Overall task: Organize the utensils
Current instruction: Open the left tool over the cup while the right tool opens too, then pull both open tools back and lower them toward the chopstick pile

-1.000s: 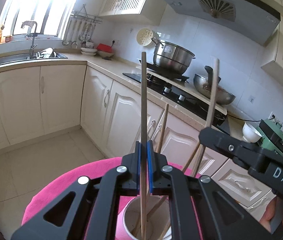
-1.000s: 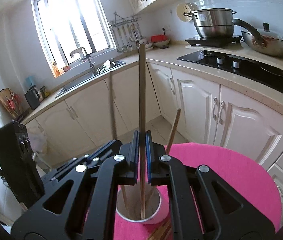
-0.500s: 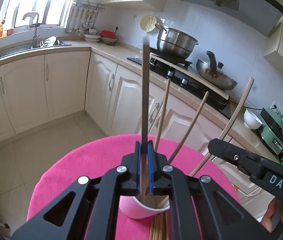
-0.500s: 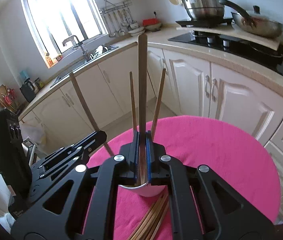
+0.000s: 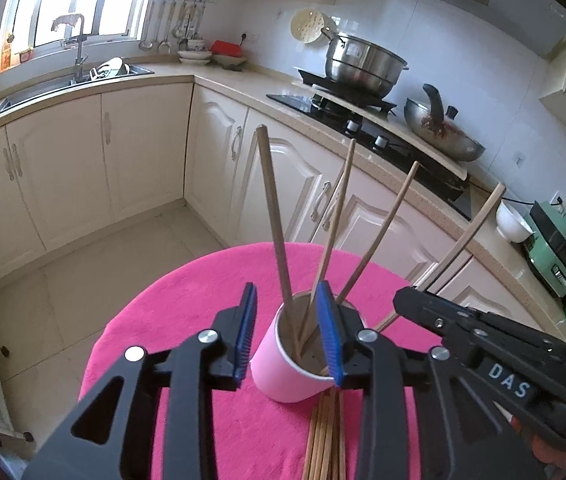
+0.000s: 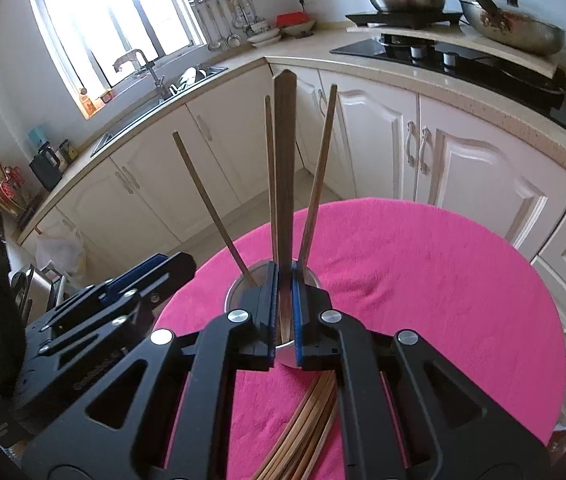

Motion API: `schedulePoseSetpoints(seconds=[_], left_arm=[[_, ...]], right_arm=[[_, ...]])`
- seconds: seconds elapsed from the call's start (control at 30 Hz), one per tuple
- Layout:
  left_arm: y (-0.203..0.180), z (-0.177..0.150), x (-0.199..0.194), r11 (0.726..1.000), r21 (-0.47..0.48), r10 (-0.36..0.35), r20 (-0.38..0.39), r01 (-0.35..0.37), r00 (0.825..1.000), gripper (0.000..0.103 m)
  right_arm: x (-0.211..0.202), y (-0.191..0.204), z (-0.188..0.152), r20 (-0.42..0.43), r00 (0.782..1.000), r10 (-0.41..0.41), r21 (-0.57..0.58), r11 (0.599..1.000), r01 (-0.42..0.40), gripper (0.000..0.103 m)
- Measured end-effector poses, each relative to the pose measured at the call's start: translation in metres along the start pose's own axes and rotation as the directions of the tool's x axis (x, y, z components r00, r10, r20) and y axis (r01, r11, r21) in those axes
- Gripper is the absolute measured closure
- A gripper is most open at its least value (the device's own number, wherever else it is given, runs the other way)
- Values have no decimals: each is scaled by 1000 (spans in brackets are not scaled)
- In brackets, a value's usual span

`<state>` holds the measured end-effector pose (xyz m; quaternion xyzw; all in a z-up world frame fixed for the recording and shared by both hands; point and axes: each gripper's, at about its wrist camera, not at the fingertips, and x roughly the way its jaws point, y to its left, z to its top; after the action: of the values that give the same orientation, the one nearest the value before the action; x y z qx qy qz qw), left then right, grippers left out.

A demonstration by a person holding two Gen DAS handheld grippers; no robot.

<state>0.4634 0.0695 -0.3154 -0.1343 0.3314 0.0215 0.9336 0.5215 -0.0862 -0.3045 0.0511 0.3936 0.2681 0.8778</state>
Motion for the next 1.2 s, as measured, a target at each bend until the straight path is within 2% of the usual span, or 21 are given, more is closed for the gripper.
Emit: schedulePoseSetpoints(seconds=[0.13, 0.4, 0.53, 0.8, 0.97, 1.07, 1.2], left_arm=[[-1, -1, -4, 1000, 12, 15, -12, -15, 1000, 71], [-4, -6, -11, 999, 20, 47, -37, -47, 998, 59], [-3, -7, -17, 998, 17, 57, -44, -56, 997, 55], [-6, -11, -26, 996, 63, 65, -60, -61, 996, 52], [-6, -31, -23, 996, 80, 48, -132, -38, 990, 52], [-6, -47, -16, 996, 86, 46, -196, -30, 980, 52], [-12, -70, 0, 994, 106, 32, -291, -1, 956, 52]], right_arm=[[1, 0, -2, -14, 1000, -18, 27, 999, 19, 96], [2, -1, -5, -54, 996, -71, 75, 994, 74, 93], [-4, 1, -7, -36, 996, -82, 94, 992, 85, 51], [-23, 0, -11, -8, 994, -105, 93, 990, 106, 50], [-38, -11, -29, -24, 989, -145, 75, 986, 146, 49], [-39, -20, -45, -61, 986, -158, 95, 982, 163, 49], [-38, -33, -73, -129, 977, -171, 130, 974, 188, 49]])
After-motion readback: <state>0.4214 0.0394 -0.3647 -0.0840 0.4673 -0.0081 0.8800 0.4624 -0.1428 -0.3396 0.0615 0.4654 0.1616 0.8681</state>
